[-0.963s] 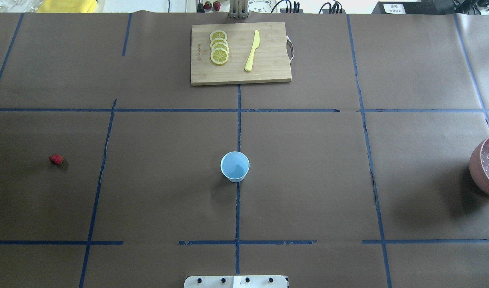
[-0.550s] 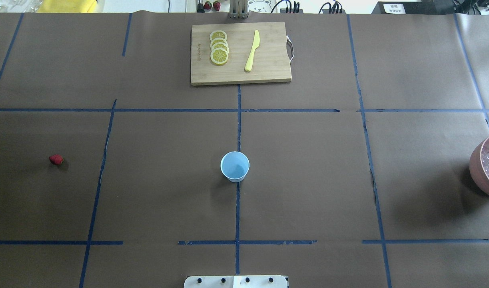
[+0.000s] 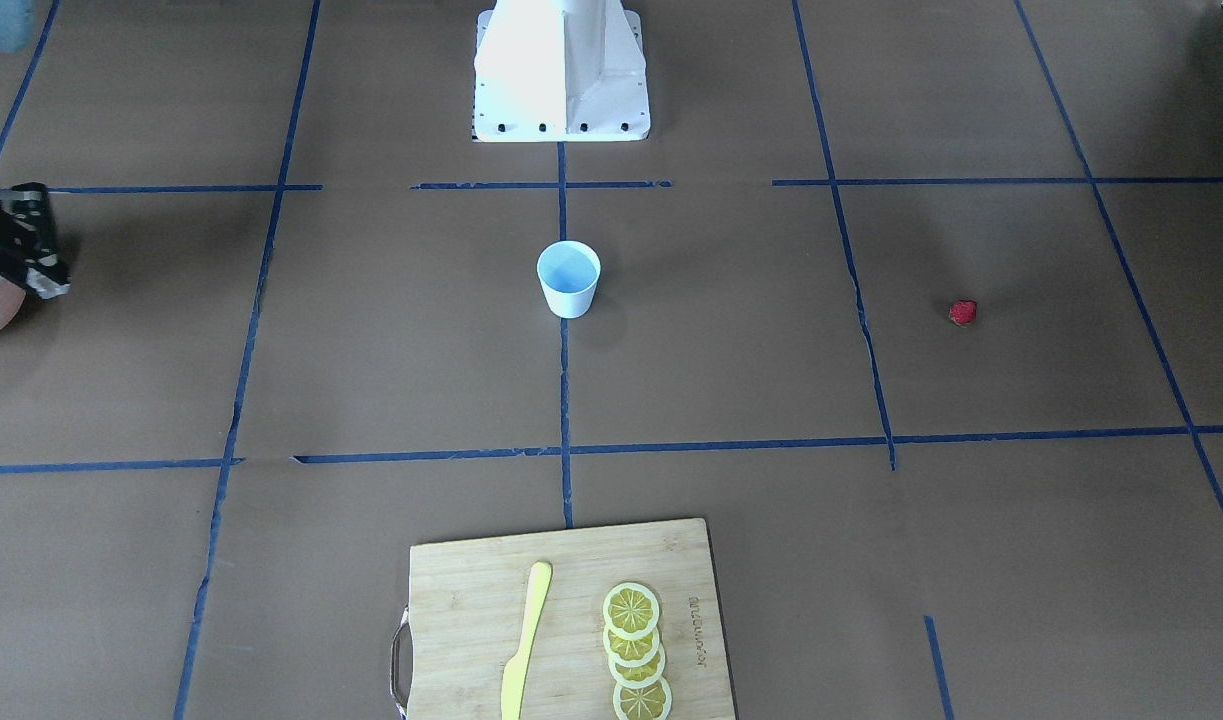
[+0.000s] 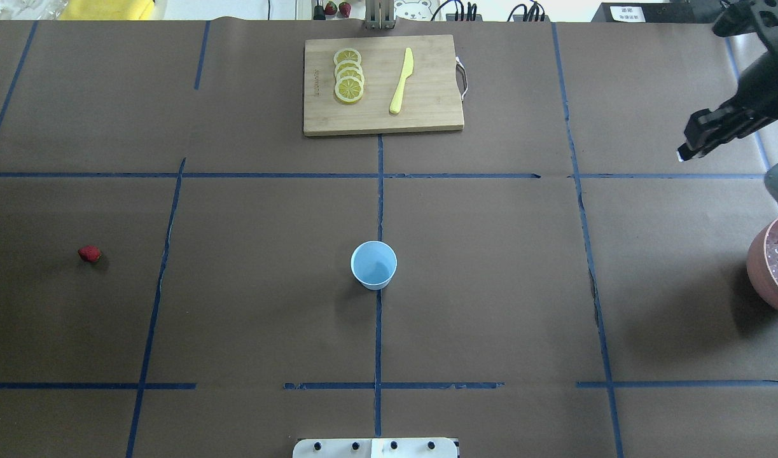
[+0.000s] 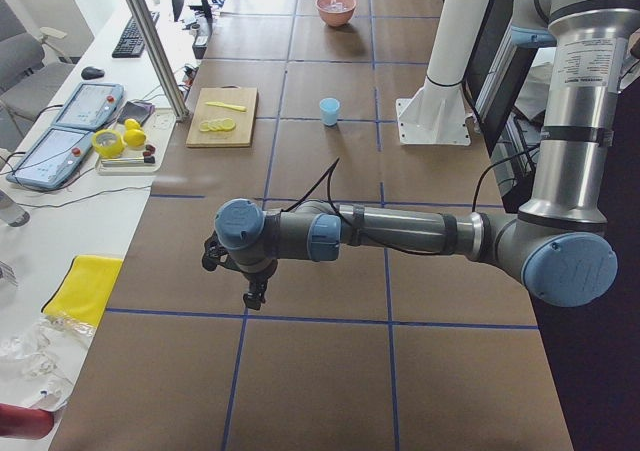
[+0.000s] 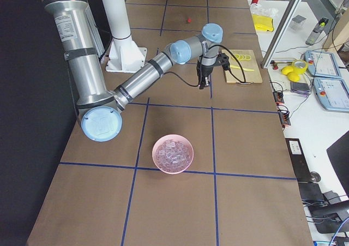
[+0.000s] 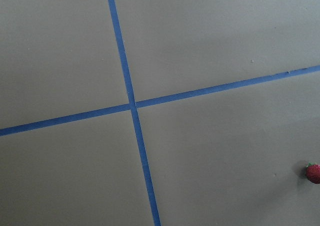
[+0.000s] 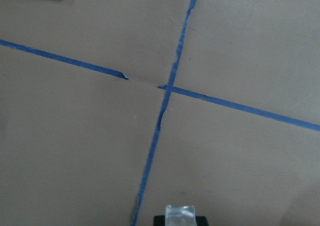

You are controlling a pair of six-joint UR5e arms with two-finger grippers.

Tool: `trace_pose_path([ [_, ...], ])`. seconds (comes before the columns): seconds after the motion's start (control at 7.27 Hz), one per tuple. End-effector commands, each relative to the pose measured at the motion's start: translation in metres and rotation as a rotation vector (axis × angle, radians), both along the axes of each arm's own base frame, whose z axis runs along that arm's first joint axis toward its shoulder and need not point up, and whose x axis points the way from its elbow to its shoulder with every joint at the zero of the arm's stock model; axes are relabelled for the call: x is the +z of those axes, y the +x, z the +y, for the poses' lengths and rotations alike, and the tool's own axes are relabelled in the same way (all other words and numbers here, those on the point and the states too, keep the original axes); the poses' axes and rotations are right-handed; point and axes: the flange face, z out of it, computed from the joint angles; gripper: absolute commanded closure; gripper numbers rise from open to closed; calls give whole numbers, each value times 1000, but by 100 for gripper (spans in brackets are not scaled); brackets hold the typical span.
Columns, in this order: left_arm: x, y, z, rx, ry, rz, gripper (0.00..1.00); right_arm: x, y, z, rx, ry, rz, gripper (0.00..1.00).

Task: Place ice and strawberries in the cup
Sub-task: 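Carry the pink ice bowl with the right gripper over the blue cup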

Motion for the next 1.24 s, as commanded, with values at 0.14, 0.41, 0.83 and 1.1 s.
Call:
trace_pose_path([
  [0.14, -1, 0, -2, -14, -12, -15, 0, -100, -147, 35, 60, -123, -1, 100],
  [0.41, 2, 1, -2, -12, -19, -15, 0, -164, -249, 60, 125, -176, 24, 100],
  [0.83, 1, 5, -3, -4, -18, -17, 0, -202, -337, 76, 143, -217, 60, 100],
  [1.1, 0, 5, -6, -3, -12, -47, 0, -208, -380, 75, 152, -215, 42, 100],
])
